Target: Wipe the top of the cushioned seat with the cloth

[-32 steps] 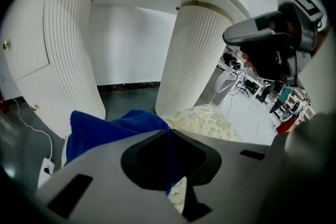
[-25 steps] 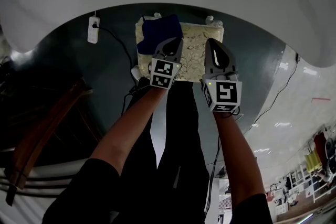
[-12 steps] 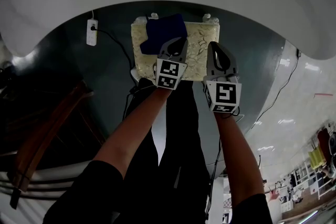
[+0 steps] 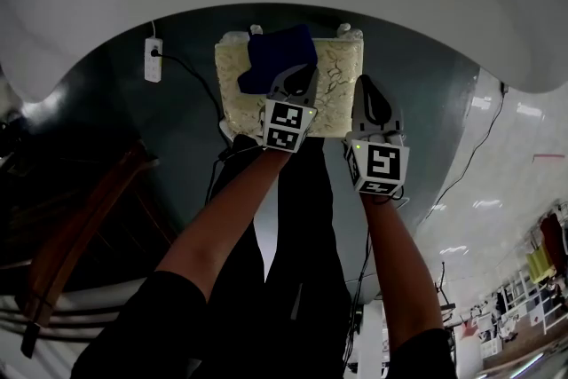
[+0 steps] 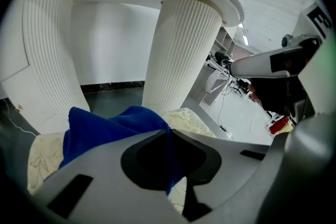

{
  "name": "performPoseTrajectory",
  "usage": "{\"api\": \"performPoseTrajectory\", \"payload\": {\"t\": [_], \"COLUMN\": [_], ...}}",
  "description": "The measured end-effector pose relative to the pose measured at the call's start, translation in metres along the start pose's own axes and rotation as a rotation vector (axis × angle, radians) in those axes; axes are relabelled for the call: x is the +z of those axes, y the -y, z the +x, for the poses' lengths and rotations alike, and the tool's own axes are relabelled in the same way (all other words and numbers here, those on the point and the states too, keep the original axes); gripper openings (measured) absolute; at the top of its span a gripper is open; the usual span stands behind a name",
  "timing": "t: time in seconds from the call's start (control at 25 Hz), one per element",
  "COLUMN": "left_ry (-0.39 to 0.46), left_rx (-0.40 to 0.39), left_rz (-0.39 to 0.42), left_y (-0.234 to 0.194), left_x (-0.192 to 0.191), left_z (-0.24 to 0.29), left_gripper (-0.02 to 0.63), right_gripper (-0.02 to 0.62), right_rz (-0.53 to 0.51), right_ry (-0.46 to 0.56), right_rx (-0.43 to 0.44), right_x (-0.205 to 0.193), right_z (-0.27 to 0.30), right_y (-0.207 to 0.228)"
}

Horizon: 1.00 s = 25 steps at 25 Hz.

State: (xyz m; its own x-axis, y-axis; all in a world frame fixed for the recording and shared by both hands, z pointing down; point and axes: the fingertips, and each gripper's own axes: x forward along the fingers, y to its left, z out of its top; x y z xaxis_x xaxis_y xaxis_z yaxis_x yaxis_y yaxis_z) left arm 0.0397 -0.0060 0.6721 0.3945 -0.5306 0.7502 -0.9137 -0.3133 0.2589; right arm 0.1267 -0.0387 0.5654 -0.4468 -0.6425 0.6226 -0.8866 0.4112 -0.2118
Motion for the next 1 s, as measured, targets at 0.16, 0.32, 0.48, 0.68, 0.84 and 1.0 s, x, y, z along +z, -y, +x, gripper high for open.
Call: {"api": "performPoseTrajectory", "payload": {"t": [0.16, 0.32, 0.48, 0.68, 0.84, 1.0], "left_ry": [-0.005, -0.005, -0.010, -0.017, -0.028, -0.031], "left_rx": [-0.018, -0.017, -0.031, -0.086, -0.123, -0.143], "left_rz": [-0.005, 0.002, -0.005, -0.029, -0.035, -0.022], "left_y": [0.008, 0.013, 0.018, 0.028, 0.036, 0.043], "left_x": [0.001, 0.004, 0.003, 0.004, 0.009, 0.010], "left_z": [0.003, 0.006, 0.008, 0.015, 0.018, 0.024], "left_gripper": [0.035, 0.035, 0.035, 0.035, 0.035, 0.035], "right_gripper": [0.037, 0.037, 0.035, 0.037, 0.037, 0.037], "right_rz": [0.010, 0.004, 0.007, 0.015, 0.010, 0.031], "right_ry": [-0.012, -0.020, -0.026, -0.028, -0.027, -0.016], "right_rx": [-0.007, -0.009, -0.025, -0.035, -0.018, -0.020], "right_x": [-0.007, -0.011, -0.016, -0.017, -0.017, -0.019], "right_z": [-0.008, -0.012, -0.014, -0.016, -0.017, -0.017], "right_y": [0.001, 0.003, 0.011, 0.014, 0.011, 0.012]}}
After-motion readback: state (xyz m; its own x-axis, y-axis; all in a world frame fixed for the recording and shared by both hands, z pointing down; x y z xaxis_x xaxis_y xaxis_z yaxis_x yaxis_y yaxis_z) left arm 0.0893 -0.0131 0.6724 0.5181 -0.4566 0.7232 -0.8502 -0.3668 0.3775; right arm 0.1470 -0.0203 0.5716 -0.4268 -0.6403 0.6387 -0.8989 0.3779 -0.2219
